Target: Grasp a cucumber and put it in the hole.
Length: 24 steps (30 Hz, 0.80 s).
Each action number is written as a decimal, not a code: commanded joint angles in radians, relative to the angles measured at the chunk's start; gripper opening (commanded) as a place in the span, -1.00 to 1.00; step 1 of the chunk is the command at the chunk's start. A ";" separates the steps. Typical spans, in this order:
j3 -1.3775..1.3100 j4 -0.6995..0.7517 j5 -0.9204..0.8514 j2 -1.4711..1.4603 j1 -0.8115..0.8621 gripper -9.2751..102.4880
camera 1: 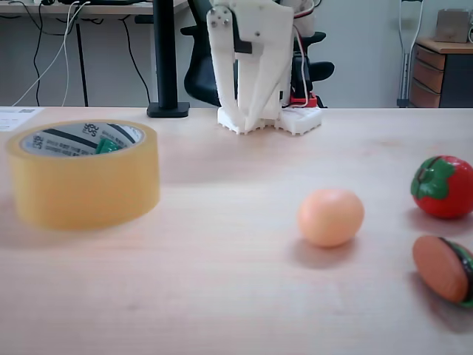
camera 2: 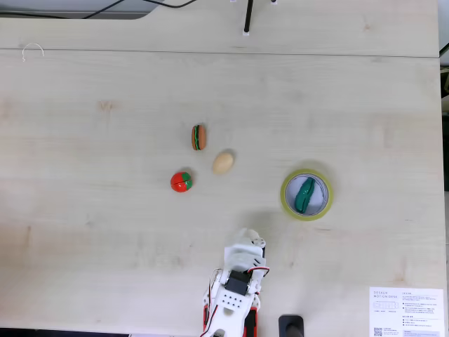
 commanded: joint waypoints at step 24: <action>0.106 -0.035 0.006 0.002 -0.003 -0.84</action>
